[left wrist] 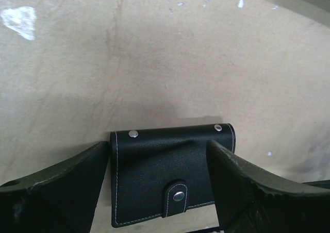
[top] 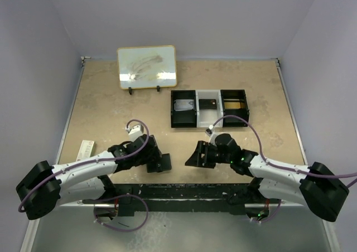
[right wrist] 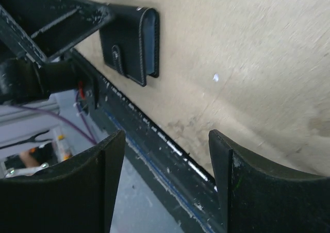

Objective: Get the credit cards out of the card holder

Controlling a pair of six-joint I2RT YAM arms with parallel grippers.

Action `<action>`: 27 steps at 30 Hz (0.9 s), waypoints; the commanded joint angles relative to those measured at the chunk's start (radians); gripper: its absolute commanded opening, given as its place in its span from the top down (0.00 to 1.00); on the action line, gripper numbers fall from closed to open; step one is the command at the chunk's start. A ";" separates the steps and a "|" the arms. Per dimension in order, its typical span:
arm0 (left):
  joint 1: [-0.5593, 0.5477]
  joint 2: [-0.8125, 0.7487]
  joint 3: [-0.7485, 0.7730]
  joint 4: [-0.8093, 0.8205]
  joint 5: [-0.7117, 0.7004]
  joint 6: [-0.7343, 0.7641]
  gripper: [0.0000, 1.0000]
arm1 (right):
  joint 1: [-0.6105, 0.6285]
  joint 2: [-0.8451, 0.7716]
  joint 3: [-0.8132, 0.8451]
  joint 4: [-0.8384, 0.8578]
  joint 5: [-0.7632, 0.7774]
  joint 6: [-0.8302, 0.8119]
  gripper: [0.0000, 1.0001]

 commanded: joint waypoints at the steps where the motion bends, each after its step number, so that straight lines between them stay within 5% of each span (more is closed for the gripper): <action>1: -0.027 0.013 -0.064 0.088 0.140 -0.067 0.27 | 0.031 -0.002 -0.069 0.252 -0.104 0.136 0.32; 13: -0.310 0.124 -0.043 0.183 -0.057 -0.427 0.30 | 0.092 0.091 -0.131 0.387 -0.184 0.223 0.35; 22: -0.423 0.193 0.102 -0.015 -0.218 -0.433 0.30 | 0.116 -0.093 -0.174 0.069 0.009 0.269 0.34; 27: -0.428 0.108 0.126 -0.081 -0.336 -0.388 0.23 | 0.114 -0.080 -0.221 0.123 0.042 0.330 0.37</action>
